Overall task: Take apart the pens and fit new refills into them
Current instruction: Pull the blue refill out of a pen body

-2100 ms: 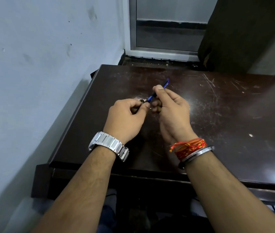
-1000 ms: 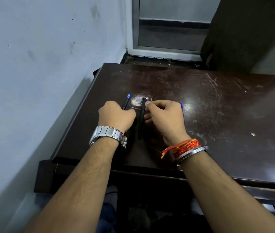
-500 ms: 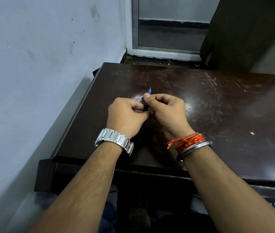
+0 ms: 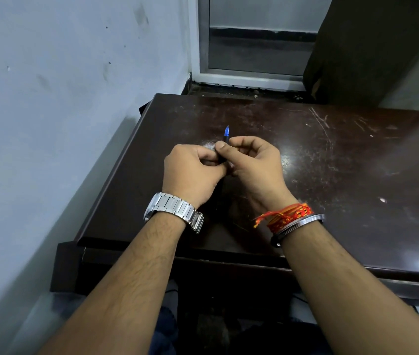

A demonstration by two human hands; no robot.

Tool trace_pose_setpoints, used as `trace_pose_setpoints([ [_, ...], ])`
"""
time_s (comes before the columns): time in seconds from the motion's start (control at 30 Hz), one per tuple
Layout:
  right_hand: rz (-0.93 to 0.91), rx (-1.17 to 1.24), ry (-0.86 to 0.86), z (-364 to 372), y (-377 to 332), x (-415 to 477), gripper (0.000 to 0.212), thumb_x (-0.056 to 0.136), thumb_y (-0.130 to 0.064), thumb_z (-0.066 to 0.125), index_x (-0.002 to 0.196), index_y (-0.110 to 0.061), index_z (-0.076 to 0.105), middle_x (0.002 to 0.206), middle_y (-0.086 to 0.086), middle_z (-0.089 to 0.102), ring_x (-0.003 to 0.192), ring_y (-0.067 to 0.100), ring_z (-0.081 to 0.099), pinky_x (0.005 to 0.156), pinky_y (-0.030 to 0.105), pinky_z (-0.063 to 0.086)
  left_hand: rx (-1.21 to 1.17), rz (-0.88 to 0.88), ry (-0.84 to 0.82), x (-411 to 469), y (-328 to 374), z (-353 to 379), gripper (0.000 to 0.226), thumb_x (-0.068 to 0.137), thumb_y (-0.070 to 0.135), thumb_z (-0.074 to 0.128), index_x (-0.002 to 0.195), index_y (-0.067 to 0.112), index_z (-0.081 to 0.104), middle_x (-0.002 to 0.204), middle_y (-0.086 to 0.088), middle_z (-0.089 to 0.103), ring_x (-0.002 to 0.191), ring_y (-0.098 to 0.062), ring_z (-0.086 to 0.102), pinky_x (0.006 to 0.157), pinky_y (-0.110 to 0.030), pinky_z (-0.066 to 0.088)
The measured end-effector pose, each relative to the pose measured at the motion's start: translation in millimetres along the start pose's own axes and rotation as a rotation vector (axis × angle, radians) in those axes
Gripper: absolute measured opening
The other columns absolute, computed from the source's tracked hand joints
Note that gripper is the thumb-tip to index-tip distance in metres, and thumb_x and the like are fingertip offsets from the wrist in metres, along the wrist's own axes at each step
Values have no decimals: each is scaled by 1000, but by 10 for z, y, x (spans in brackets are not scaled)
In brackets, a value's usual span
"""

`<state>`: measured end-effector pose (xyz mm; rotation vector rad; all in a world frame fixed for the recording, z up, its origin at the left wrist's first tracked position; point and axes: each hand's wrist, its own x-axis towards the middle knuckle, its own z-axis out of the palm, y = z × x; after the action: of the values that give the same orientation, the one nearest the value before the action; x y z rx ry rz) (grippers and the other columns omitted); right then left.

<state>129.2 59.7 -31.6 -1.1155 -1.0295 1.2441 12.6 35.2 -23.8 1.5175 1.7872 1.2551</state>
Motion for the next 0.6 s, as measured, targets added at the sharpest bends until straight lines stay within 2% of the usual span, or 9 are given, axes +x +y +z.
trace_pose_setpoints([
  [0.07,12,17,-18,8,-17,-4,9,84,-5,77,84,-10,69,66,-2,67,50,1,58,52,18,48,-39,-8,3,-3,1,6,17,66,23,91,64,27,75,59,16,70,49,7,62,50,-12,47],
  [0.13,41,48,-10,18,-44,5,13,88,-3,70,78,-11,70,61,-5,65,44,0,52,47,17,44,-86,-24,5,0,0,13,24,63,24,94,60,31,71,54,16,68,47,8,61,50,-14,49],
  [0.2,57,71,0,12,-51,20,16,90,-4,66,78,-12,71,67,0,66,48,4,52,50,21,45,-105,-23,6,-1,-1,21,27,61,26,95,59,33,69,53,19,67,47,8,61,49,-14,49],
  [0.27,46,90,-10,4,-60,7,4,90,-8,70,87,-8,72,73,4,65,49,4,54,52,21,46,-103,-12,8,-4,7,36,25,61,27,95,60,33,70,54,21,67,48,8,61,50,-13,48],
  [0.37,5,84,-3,-16,-54,-7,14,88,-7,73,101,-3,69,78,6,68,52,0,59,54,18,49,-84,10,16,-8,26,53,26,61,26,94,58,34,69,52,25,65,51,11,61,51,-8,45],
  [0.43,19,126,-27,-29,-84,-5,8,92,0,64,99,-3,68,76,7,69,53,3,63,50,17,48,-73,20,13,-13,29,59,24,61,27,95,61,34,71,55,20,67,53,11,62,51,-6,44],
  [0.5,43,145,-27,-44,-100,13,16,94,2,55,92,-7,68,73,6,72,55,8,66,47,17,48,-65,27,9,-22,29,66,21,61,28,95,68,30,76,61,16,70,56,8,65,52,-8,46],
  [0.6,12,98,-13,-57,-87,20,5,90,-12,68,93,-11,72,77,-1,71,60,5,59,52,18,47,-60,24,27,-16,33,76,23,61,29,96,67,31,74,61,16,69,56,10,64,53,-8,48],
])
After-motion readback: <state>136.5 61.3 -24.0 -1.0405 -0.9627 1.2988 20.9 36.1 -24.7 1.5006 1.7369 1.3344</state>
